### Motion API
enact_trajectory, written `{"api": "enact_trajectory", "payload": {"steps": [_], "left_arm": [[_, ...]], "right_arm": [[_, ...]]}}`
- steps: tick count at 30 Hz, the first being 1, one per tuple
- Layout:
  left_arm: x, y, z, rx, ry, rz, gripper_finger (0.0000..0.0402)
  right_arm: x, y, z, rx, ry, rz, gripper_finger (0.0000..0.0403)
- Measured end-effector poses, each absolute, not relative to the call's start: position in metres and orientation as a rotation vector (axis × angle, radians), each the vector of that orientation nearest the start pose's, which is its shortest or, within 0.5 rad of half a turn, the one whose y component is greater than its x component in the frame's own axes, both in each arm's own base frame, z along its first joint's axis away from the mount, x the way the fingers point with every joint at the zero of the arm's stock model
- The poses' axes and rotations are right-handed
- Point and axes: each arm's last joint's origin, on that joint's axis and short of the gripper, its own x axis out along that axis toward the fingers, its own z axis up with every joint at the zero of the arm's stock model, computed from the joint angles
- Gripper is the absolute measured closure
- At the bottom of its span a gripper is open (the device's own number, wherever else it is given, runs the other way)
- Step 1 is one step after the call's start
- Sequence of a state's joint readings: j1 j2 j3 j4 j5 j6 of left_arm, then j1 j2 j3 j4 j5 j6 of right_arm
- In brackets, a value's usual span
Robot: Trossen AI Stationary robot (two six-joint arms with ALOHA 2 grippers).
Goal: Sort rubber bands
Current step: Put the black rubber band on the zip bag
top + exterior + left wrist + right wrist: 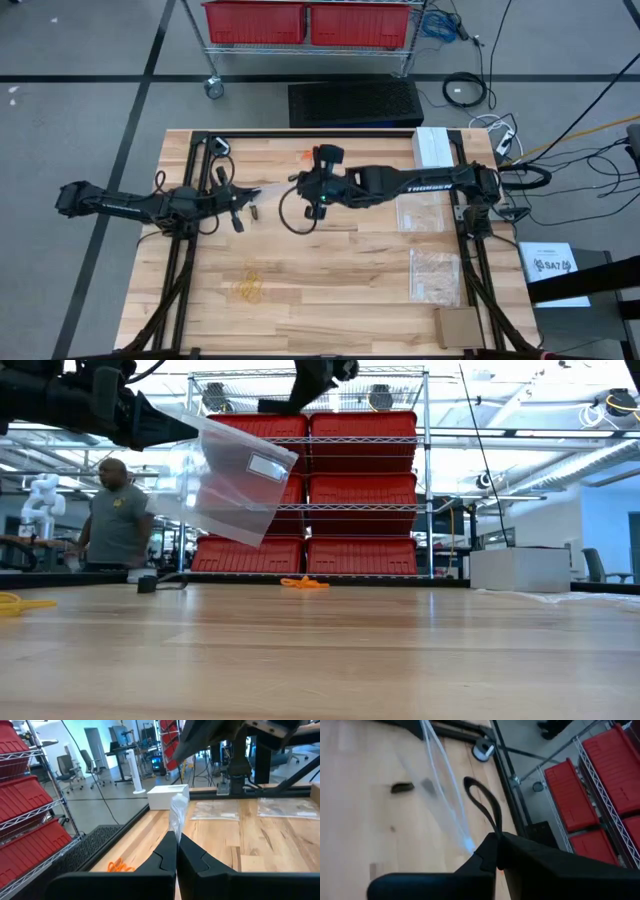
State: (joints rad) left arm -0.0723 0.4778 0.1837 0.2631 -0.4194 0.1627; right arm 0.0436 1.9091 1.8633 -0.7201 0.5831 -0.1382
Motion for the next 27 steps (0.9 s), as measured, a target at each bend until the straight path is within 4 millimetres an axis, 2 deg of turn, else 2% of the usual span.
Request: {"api": "enact_trajectory", "payload": {"steps": [6, 10, 21, 27], "left_arm": [[0.133, 0.003, 0.209, 0.166, 0.049, 0.356, 0.0401], [0.138, 0.003, 0.212, 0.172, 0.075, 0.373, 0.0401], [0.168, 0.0, 0.217, 0.203, 0.188, 0.372, 0.0401], [0.181, -0.005, 0.221, 0.204, 0.18, 0.348, 0.0401]], "right_arm": [[0.422, -0.002, 0.332, -0.363, 0.813, -0.459, 0.0403], [0.425, 0.003, 0.325, -0.335, 0.826, -0.426, 0.0403], [0.428, 0.004, 0.313, -0.304, 0.872, -0.421, 0.0403], [0.43, 0.001, 0.305, -0.288, 0.899, -0.432, 0.0403]]}}
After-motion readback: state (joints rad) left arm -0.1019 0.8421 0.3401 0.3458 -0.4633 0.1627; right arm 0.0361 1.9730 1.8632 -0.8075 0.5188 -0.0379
